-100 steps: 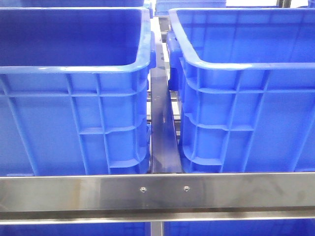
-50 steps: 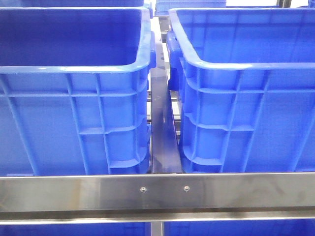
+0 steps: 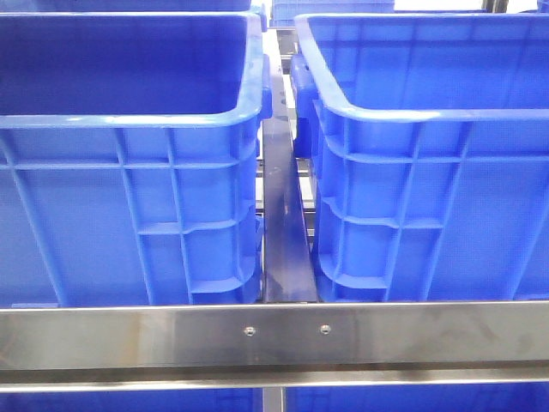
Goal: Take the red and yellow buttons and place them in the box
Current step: 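Lower the left gripper onto a yellow mushroom-cap button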
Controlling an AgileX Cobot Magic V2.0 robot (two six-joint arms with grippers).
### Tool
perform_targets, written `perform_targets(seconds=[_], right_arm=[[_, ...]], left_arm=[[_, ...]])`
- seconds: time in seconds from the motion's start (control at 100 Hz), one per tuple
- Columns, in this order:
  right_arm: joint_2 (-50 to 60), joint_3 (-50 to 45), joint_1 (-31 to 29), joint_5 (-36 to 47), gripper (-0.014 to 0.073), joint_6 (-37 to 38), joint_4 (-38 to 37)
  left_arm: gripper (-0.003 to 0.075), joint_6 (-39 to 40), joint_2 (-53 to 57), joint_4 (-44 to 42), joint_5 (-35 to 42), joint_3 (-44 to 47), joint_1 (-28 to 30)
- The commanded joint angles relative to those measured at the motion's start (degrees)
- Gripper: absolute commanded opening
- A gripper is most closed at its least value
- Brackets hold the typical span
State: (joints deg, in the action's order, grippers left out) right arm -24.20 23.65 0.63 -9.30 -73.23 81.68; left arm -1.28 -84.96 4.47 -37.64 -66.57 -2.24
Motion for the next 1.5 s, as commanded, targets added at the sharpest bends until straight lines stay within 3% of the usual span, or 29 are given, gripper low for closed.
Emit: perform_targets(seconds=[0.0,0.31,1.49], right_arm=[[-0.2,1.5,0.1,1.0,-0.0067,-0.6,0.6],[-0.2,1.5,0.1,1.0,-0.0067,-0.6,0.6],[-0.2,1.5,0.1,1.1,-0.0067,-0.6,0.6]], left_arm=[[0.0505,0.3,-0.4,-0.3,4.0,-2.8,0.1],[0.0505,0.3,-3.6,-1.6,7.4,-2.9,0.1],[0.0503,0.9,-9.0,-4.5,6.4,-2.9,0.3]])
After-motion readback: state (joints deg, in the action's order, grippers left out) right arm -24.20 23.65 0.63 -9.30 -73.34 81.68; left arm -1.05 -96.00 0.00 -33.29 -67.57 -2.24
